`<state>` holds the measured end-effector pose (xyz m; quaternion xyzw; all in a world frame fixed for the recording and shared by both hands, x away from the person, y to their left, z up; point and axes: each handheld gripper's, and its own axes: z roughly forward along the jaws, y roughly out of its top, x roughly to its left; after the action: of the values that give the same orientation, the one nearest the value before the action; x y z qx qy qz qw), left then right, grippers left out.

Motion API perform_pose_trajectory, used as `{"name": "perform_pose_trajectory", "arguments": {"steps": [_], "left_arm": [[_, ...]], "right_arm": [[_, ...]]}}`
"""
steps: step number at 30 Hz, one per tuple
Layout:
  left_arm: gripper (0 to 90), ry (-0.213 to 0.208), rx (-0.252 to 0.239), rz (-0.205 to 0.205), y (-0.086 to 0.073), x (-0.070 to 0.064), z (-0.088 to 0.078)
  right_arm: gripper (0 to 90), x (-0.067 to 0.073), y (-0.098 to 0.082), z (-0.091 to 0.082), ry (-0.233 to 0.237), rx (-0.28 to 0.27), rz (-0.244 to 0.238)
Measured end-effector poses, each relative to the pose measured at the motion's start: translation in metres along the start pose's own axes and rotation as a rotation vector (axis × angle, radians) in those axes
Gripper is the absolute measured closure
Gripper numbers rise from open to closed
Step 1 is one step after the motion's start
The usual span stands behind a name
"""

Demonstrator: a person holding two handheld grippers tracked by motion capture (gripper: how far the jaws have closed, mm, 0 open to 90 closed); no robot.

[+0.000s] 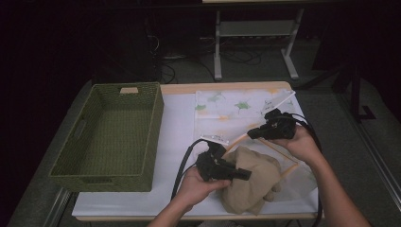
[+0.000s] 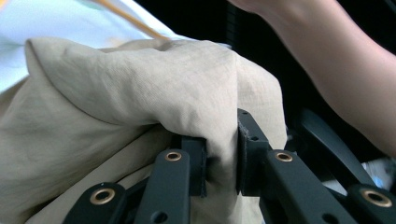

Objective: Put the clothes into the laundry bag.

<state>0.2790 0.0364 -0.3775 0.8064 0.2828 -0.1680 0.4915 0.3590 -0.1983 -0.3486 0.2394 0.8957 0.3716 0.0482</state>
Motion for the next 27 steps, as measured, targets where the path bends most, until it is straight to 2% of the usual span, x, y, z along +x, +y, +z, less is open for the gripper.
{"name": "perform_pose_trajectory", "arguments": {"steps": [2, 3, 4, 7, 8, 10, 12, 15, 19, 20, 21, 23, 27], "left_arm": [[77.1, 0.021, -0.006, -0.034, 0.0, 0.011, 0.006], [77.1, 0.021, -0.006, -0.034, 0.0, 0.011, 0.006], [77.1, 0.035, -0.012, -0.058, -0.001, 0.018, 0.013], [77.1, 0.077, -0.039, -0.081, 0.001, 0.023, 0.02], [77.1, 0.09, -0.049, -0.081, 0.002, 0.023, 0.021], [77.0, 0.076, -0.074, -0.094, 0.006, 0.021, 0.021], [77.0, 0.079, -0.08, -0.078, 0.012, 0.017, 0.018], [77.0, 0.085, -0.107, -0.079, 0.018, 0.016, 0.015], [77.0, 0.133, -0.09, -0.104, 0.016, 0.026, 0.021], [77.0, 0.133, -0.09, -0.104, 0.016, 0.026, 0.021], [77.0, 0.166, -0.102, -0.13, 0.008, 0.035, 0.026], [77.0, 0.174, -0.145, -0.16, 0.005, 0.041, 0.029], [76.9, 0.187, -0.217, -0.167, 0.011, 0.039, 0.025]], "right_arm": [[87.8, 0.001, 0.001, 0.0, 0.002, -0.003, -0.01], [87.8, 0.001, 0.001, 0.0, 0.002, -0.003, -0.01], [87.8, 0.002, 0.001, -0.001, 0.004, -0.004, -0.012], [87.8, 0.005, 0.001, -0.002, 0.011, -0.006, -0.017], [87.8, 0.006, 0.001, -0.003, 0.011, -0.005, -0.02], [87.8, 0.007, 0.0, -0.005, 0.011, -0.01, -0.022], [87.8, 0.007, -0.001, -0.009, 0.012, -0.023, -0.021], [87.8, 0.008, -0.001, -0.015, 0.015, -0.042, -0.02], [87.8, 0.01, -0.001, -0.022, 0.01, -0.054, -0.023], [87.8, 0.01, -0.001, -0.022, 0.01, -0.054, -0.023], [87.8, 0.01, -0.001, -0.023, 0.01, -0.058, -0.026], [87.8, 0.011, -0.001, -0.025, 0.013, -0.063, -0.02], [87.8, 0.013, -0.002, -0.023, 0.013, -0.048, -0.025]]}}
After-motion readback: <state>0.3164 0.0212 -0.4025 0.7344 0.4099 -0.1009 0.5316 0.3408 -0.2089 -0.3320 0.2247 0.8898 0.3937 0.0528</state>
